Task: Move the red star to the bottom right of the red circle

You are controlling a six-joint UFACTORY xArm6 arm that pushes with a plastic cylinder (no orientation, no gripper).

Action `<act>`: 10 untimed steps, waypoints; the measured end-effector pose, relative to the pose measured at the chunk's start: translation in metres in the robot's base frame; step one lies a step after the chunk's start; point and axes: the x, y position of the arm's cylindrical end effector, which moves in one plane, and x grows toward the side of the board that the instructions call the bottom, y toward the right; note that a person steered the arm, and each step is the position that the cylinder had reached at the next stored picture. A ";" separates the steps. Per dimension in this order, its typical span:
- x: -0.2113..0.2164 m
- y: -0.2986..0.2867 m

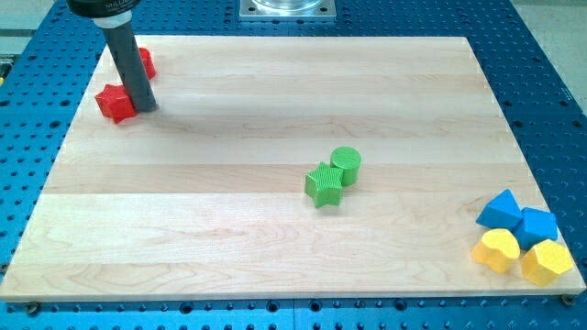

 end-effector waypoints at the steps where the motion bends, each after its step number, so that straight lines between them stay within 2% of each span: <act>1: 0.040 -0.007; 2: 0.070 -0.042; 3: 0.070 -0.063; 6: -0.041 -0.026; 7: -0.048 -0.024; 8: -0.018 -0.030; 9: 0.035 -0.031; 10: 0.043 -0.011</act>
